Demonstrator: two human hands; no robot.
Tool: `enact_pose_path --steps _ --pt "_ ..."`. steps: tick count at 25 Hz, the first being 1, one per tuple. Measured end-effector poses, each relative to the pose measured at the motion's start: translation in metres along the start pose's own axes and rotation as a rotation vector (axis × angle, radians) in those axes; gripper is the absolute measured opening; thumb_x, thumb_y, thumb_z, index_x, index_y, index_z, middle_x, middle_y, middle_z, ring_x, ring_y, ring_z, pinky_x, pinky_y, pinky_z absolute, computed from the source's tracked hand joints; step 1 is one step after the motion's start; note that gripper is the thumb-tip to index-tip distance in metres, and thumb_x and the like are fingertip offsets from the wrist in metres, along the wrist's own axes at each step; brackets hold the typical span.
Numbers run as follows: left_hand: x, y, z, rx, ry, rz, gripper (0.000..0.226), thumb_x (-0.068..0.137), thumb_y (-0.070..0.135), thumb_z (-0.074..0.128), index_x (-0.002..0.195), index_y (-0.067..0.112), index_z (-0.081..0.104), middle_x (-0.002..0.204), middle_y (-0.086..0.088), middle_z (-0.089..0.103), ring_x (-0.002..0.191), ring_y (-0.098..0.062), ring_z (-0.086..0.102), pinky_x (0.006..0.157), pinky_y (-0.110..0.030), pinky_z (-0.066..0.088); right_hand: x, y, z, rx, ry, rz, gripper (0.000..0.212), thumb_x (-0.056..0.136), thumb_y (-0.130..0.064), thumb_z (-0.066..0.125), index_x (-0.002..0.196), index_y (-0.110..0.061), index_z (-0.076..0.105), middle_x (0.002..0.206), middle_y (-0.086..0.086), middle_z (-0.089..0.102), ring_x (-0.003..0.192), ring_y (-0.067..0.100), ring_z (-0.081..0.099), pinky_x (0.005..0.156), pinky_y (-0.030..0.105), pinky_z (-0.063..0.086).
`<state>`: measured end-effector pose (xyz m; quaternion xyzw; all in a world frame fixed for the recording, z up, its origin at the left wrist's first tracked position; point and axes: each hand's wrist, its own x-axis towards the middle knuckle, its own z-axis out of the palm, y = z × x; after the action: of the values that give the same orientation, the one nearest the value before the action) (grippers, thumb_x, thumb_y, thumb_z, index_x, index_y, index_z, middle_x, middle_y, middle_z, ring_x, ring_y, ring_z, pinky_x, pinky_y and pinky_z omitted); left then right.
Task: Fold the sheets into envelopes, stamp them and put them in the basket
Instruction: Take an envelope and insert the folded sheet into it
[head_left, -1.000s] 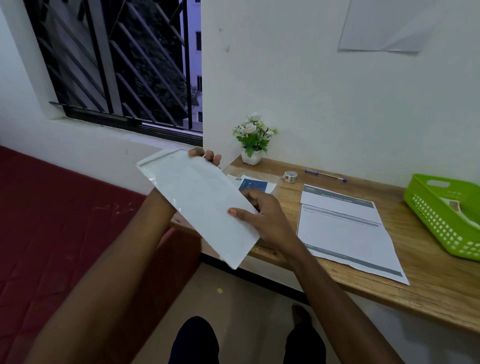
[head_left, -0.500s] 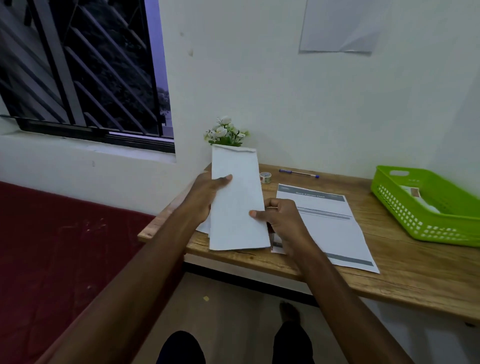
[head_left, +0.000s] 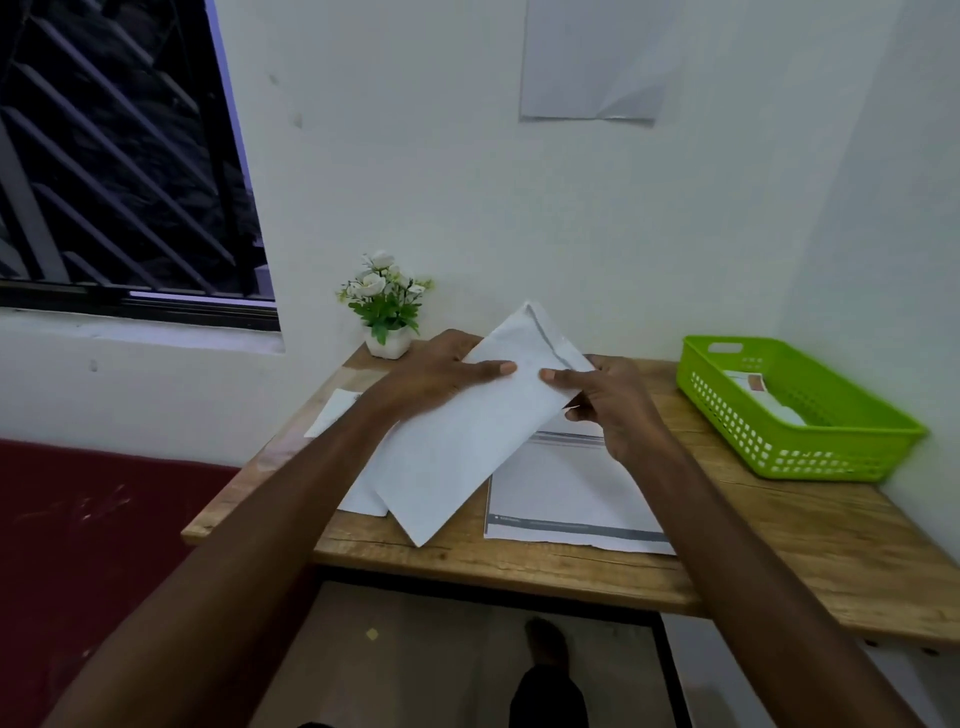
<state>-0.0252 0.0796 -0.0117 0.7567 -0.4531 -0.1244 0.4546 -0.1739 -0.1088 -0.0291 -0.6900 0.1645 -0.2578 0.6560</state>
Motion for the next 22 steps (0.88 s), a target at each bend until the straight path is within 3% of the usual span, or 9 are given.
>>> enact_pose_path --steps 4,6,9,12,14,16,18,20,22 --pt "0.029 -0.006 0.005 0.208 -0.043 0.0 0.072 0.076 0.088 0.055 0.082 0.017 0.068 0.073 0.005 0.071 0.065 -0.014 0.067 0.066 -0.035 0.046 0.025 0.0 -0.017 -0.211 0.047 -0.033 0.021 0.072 -0.009 0.081 0.091 -0.007 0.072 0.083 0.008 0.075 0.075 0.021 0.068 0.053 0.028 0.052" --pt "0.04 -0.008 0.006 0.283 -0.082 0.019 0.08 0.081 0.089 0.044 0.086 0.013 0.067 0.076 -0.002 0.07 0.066 -0.022 0.065 0.066 -0.031 0.043 0.033 0.0 -0.016 -0.459 0.082 -0.126 0.023 0.067 -0.016 0.076 0.089 -0.013 0.072 0.077 0.006 0.072 0.071 0.019 0.065 0.057 0.028 0.05" --pt "0.047 -0.01 0.011 0.408 -0.102 0.074 0.075 0.086 0.087 0.039 0.087 0.018 0.067 0.072 0.004 0.068 0.059 -0.008 0.059 0.057 -0.016 0.042 0.039 0.005 -0.012 -0.866 0.121 -0.302 0.032 0.065 -0.028 0.068 0.096 -0.019 0.07 0.08 -0.005 0.071 0.074 0.018 0.064 0.062 0.026 0.042" --pt "0.046 -0.018 0.02 0.576 -0.149 0.186 0.048 0.094 0.079 0.035 0.11 0.047 0.067 0.091 0.018 0.073 0.081 0.002 0.064 0.073 -0.025 0.05 0.035 0.019 -0.008 -1.084 0.182 -0.39 0.041 0.072 -0.029 0.065 0.112 -0.017 0.063 0.097 0.001 0.072 0.09 0.027 0.065 0.067 0.03 0.04" --pt "0.045 -0.021 0.024 0.563 -0.172 0.254 0.054 0.097 0.076 0.034 0.124 0.039 0.065 0.105 0.014 0.073 0.093 -0.002 0.065 0.086 -0.036 0.052 0.03 0.029 -0.003 -1.235 0.169 -0.423 0.042 0.073 -0.028 0.061 0.113 -0.017 0.056 0.096 0.003 0.068 0.09 0.031 0.065 0.065 0.032 0.037" --pt "0.044 -0.029 0.026 0.512 -0.15 0.29 0.057 0.098 0.074 0.035 0.128 0.035 0.063 0.106 0.025 0.07 0.096 0.004 0.062 0.089 -0.027 0.05 0.025 0.034 0.001 -1.299 0.163 -0.432 0.043 0.073 -0.023 0.058 0.114 -0.015 0.051 0.096 0.005 0.067 0.088 0.034 0.065 0.064 0.033 0.034" --pt "0.04 -0.036 0.029 0.485 -0.099 0.297 0.038 0.099 0.072 0.038 0.109 0.047 0.065 0.089 0.041 0.06 0.086 0.014 0.055 0.074 -0.014 0.04 0.021 0.036 0.004 -1.292 0.208 -0.429 0.055 0.073 -0.021 0.057 0.127 -0.015 0.049 0.097 0.007 0.068 0.088 0.036 0.066 0.065 0.033 0.034" --pt "0.037 -0.039 0.031 0.457 -0.064 0.256 0.047 0.096 0.075 0.041 0.075 0.036 0.058 0.073 0.029 0.054 0.073 0.003 0.051 0.066 -0.021 0.032 0.019 0.037 0.006 -1.299 0.253 -0.447 0.071 0.073 -0.021 0.059 0.141 -0.015 0.043 0.096 0.008 0.069 0.086 0.037 0.067 0.066 0.033 0.035" --pt "0.036 -0.038 0.032 0.454 -0.051 0.261 0.055 0.093 0.079 0.041 0.066 0.031 0.053 0.07 0.024 0.052 0.069 0.0 0.05 0.062 -0.02 0.031 0.018 0.038 0.008 -1.304 0.272 -0.453 0.075 0.072 -0.019 0.06 0.144 -0.015 0.039 0.092 0.009 0.069 0.083 0.037 0.067 0.066 0.033 0.036"
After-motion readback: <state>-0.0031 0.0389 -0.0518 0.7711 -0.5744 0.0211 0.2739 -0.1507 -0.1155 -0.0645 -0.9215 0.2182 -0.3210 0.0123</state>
